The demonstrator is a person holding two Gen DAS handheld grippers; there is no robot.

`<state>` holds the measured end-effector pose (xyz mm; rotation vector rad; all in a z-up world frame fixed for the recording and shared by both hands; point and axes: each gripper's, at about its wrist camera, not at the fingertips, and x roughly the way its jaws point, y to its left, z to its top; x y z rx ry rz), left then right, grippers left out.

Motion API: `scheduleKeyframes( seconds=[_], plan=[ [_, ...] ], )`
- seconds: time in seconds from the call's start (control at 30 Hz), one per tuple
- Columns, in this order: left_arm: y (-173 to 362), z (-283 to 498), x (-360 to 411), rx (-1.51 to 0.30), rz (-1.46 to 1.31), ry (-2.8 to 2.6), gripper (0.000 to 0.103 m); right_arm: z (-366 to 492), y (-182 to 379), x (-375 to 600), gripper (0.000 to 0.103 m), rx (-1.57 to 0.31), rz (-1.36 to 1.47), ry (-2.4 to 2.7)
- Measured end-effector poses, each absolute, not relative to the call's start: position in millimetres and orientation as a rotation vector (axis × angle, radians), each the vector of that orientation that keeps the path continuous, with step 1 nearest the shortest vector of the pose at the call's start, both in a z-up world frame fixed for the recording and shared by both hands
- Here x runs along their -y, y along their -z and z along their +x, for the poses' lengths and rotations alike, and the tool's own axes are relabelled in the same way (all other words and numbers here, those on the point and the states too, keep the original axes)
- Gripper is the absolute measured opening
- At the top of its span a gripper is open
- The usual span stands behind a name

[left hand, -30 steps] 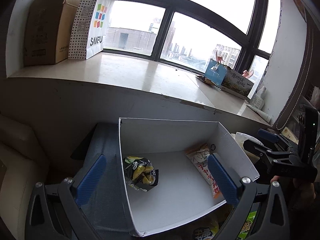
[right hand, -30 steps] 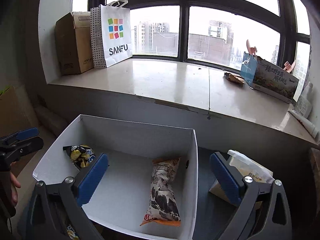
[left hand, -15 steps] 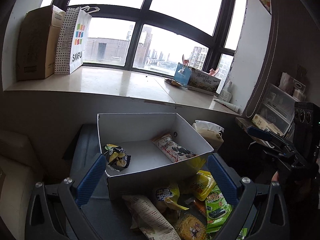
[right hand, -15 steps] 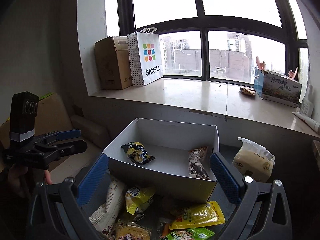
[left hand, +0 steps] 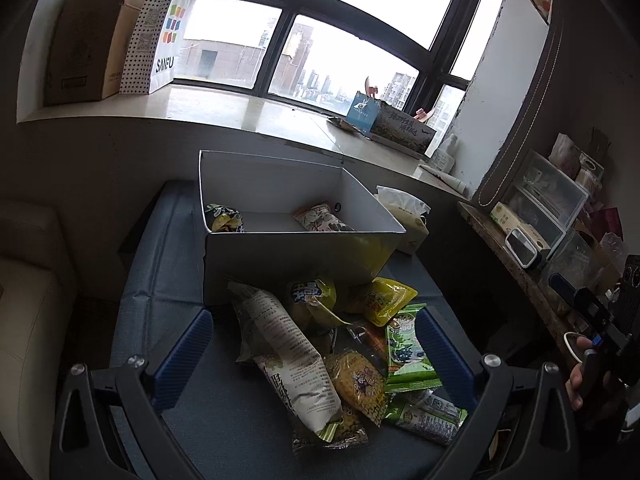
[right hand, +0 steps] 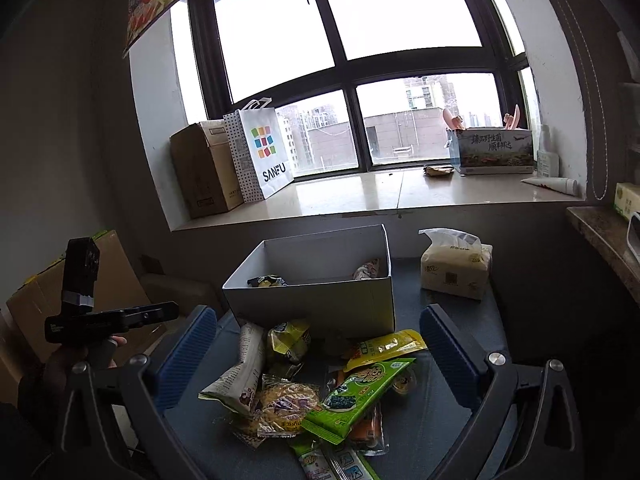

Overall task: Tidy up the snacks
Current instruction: 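Withdraw both tools from the box back over the snack pile, then grasp tall white bag with left tool while right tool grasps green seaweed packet, place both in box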

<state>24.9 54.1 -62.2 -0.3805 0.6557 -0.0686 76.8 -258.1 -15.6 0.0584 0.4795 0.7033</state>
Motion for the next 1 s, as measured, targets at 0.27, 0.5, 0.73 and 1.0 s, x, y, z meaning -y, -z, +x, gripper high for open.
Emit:
scheduleKeyframes(
  seconds=[0.27,0.5,0.73,1.0],
  plan=[
    [124.4,70.2,-60.2,-0.865,-0.492,0.054,0.103,63.2,29.3,256.9,0.103,-0.509,0.022,-0.702],
    [159.4,90.6,-57.8,-0.975,-0.494,0.024,0.103,59.0,38.3,248.5,0.103,-0.533,-0.005,-0.708],
    [184.2,100.5,-60.7,-1.045,-0.526,0.001,0.103,58.3,43.8,245.0,0.103,-0.554,-0.015,-0.710],
    [200.6,105.0,-63.8,-1.051,-0.639,0.096,0.049,59.9,50.5,241.2,0.103,-0.580,-0.023,-0.709]
  ],
)
